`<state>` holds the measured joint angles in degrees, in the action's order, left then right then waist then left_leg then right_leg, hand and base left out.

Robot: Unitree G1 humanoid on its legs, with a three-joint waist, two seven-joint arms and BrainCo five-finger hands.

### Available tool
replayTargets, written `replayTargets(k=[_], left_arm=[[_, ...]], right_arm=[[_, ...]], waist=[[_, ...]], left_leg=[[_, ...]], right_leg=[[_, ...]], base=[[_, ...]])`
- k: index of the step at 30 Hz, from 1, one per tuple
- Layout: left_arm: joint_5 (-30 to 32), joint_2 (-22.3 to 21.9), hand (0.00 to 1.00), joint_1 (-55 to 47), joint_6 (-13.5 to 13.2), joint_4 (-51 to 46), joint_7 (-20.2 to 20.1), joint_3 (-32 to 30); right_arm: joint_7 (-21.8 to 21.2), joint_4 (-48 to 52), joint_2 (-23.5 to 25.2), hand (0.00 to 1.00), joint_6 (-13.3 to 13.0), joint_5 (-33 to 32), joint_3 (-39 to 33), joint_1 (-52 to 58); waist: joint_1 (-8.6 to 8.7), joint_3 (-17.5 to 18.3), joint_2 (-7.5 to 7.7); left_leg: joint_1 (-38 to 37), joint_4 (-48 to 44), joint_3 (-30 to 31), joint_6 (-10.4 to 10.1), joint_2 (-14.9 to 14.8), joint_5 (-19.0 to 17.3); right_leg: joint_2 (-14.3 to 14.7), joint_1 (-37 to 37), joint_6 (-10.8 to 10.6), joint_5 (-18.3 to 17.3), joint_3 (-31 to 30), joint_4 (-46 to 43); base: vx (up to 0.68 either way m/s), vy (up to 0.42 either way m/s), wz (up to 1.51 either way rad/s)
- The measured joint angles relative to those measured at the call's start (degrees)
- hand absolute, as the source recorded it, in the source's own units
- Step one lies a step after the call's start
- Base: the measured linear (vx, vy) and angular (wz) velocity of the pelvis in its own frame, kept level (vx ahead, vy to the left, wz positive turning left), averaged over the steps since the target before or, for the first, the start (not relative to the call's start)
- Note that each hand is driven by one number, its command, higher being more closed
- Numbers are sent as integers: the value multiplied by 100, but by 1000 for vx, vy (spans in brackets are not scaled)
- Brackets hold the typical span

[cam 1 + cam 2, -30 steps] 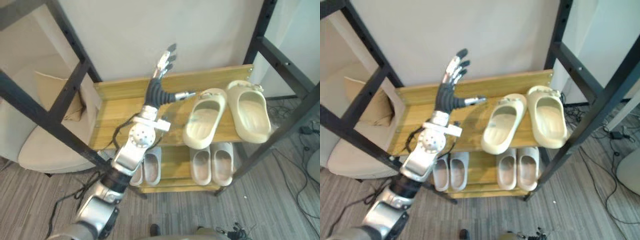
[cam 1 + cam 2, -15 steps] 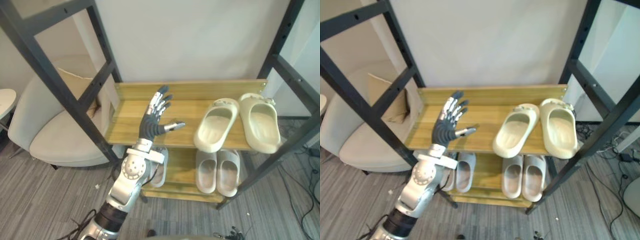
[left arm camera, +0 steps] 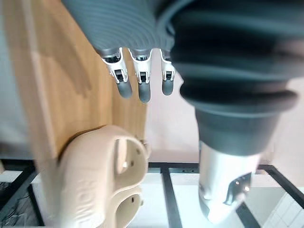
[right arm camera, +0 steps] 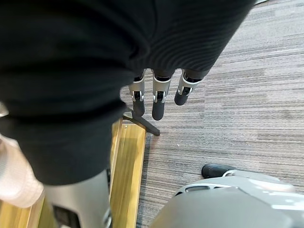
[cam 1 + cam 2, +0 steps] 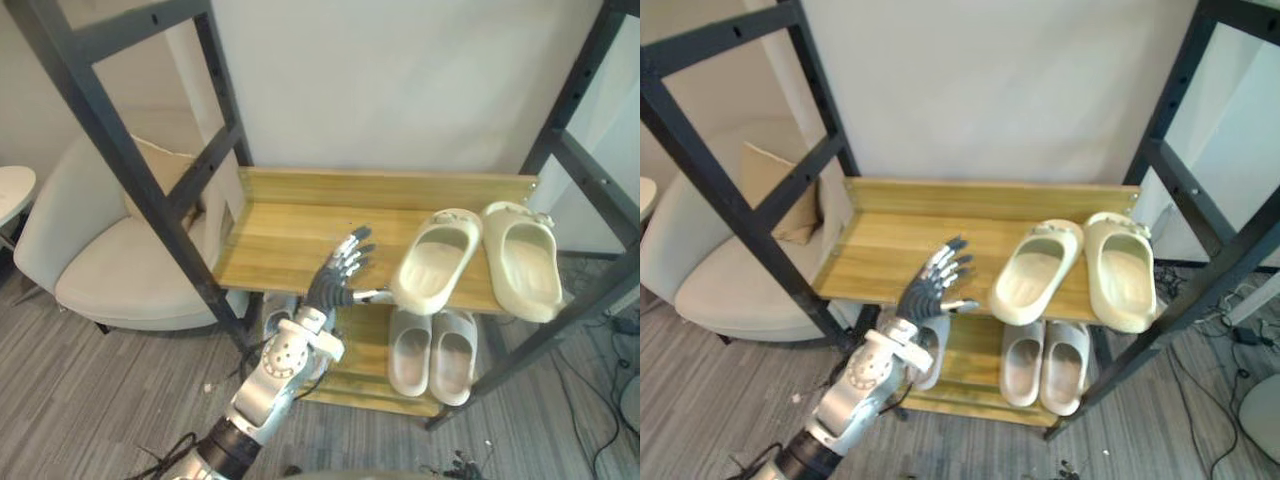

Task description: Organize the slippers on the shoe rack

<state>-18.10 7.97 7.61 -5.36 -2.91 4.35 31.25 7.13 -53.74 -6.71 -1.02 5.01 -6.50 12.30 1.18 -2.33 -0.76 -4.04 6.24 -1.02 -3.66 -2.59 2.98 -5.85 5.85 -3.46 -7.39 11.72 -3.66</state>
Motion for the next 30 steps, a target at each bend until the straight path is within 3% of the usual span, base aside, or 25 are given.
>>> replayTargets(k=[13, 25, 30], left_arm=[[4, -53, 0, 133, 0, 317, -92, 212], [-1, -245, 0, 843, -65, 899, -60, 1039], [-10, -275, 0, 993, -143, 1088, 56, 1078]], right_arm=[[27, 25, 111, 0, 1, -2, -6, 1], [74, 33, 123, 0, 1, -46, -4, -116], [75, 33, 117, 0, 4, -46, -2, -120]], waist=[[12, -30, 102], [215, -29, 99], [216, -35, 90]], left_leg=[[-8, 1, -181, -52, -78, -38], [-10, 1, -206, -81, -108, -58], [-11, -3, -274, -91, -129, -65]], right_leg=[[83, 23, 36, 118, -138, 201], [124, 12, 45, 123, -199, 222], [144, -19, 55, 130, -281, 227]], base=[[-12, -4, -6], [0, -1, -1], [-2, -5, -6]])
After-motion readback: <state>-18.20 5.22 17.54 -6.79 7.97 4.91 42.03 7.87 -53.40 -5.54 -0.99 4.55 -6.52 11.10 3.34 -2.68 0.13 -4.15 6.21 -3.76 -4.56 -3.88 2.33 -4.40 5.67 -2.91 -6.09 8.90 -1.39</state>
